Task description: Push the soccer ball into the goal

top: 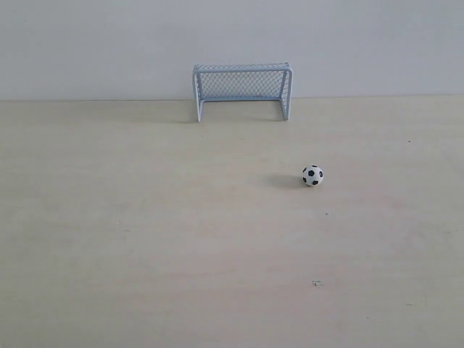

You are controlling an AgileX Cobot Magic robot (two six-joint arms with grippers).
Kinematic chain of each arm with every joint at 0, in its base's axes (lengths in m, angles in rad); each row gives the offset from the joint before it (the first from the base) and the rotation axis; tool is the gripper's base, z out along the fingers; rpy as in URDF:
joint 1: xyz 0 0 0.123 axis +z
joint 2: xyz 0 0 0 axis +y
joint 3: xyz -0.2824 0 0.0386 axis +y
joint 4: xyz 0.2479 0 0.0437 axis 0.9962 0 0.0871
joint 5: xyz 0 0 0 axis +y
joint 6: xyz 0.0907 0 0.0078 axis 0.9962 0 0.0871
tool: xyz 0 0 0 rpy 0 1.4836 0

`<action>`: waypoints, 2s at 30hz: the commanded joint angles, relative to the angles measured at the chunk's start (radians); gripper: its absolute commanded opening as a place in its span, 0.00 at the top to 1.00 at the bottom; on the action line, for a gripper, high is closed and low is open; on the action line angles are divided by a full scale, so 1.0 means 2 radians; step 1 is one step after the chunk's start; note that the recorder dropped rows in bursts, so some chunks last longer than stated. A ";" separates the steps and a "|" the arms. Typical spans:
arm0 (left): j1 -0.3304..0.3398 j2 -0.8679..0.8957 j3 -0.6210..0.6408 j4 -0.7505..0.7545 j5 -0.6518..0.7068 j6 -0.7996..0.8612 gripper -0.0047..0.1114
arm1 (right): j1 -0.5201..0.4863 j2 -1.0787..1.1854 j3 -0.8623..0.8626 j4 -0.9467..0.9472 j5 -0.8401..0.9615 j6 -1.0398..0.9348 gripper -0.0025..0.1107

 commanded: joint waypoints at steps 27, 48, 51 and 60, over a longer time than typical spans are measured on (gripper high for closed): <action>-0.004 0.003 -0.002 0.000 -0.002 -0.005 0.91 | -0.001 -0.002 0.000 -0.001 -0.062 -0.002 0.98; -0.004 0.003 -0.002 0.000 -0.002 -0.005 0.91 | -0.001 -0.002 0.000 0.000 -0.200 -0.004 0.98; -0.004 0.003 -0.002 0.000 -0.002 -0.005 0.91 | -0.001 -0.002 0.000 0.000 -0.209 -0.008 0.98; -0.004 0.003 -0.002 0.000 -0.002 -0.005 0.91 | -0.001 -0.002 -0.037 0.000 -0.153 -0.018 0.98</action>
